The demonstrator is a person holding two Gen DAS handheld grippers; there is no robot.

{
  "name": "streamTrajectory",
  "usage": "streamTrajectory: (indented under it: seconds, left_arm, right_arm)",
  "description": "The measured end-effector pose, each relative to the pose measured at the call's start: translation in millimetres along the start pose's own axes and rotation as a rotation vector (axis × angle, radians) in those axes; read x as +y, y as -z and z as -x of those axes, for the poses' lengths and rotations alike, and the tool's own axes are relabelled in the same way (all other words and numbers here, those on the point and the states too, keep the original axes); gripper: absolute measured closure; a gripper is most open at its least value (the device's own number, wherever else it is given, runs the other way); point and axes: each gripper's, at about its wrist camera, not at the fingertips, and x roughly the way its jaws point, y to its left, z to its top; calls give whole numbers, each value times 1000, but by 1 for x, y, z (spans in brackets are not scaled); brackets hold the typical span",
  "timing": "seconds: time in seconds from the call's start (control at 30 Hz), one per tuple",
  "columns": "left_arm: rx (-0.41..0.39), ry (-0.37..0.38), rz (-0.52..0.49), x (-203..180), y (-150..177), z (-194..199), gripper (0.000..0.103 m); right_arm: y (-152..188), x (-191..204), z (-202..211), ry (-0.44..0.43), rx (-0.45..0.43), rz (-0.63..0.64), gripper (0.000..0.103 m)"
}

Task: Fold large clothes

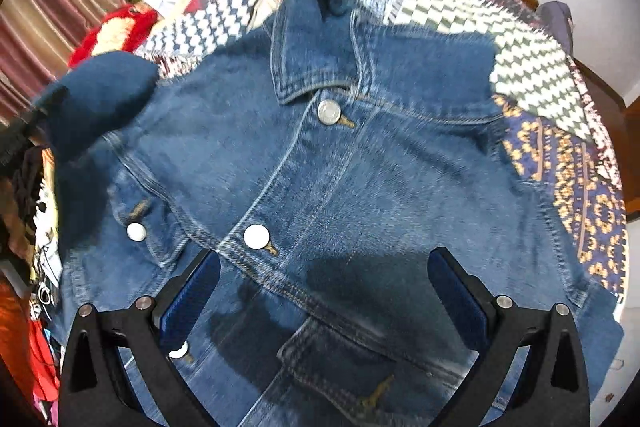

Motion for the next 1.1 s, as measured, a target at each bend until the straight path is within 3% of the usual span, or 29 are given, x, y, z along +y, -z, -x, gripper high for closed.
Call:
streamTrajectory:
  seconds: [0.1, 0.27, 0.37, 0.53, 0.7, 0.9, 1.1]
  left_arm:
    - [139, 114, 60, -9, 12, -31, 91]
    - [276, 177, 167, -1, 34, -68, 89]
    - [341, 228, 177, 1, 48, -82, 68]
    - [366, 261, 197, 5, 57, -72, 52]
    - [333, 285, 272, 31, 53, -49, 48]
    - [265, 230, 370, 83, 46, -35, 43]
    - [252, 184, 510, 137, 42, -53, 43]
  right_arm:
    - [0, 0, 19, -11, -30, -18, 0]
    - [6, 3, 47, -1, -78, -19, 0]
    - [10, 4, 59, 20, -104, -10, 0]
    - [11, 0, 70, -2, -123, -32, 0]
    - [12, 2, 72, -6, -127, -29, 0]
    - [9, 6, 69, -11, -124, -25, 0]
    - [8, 10, 64, -15, -112, -23, 0]
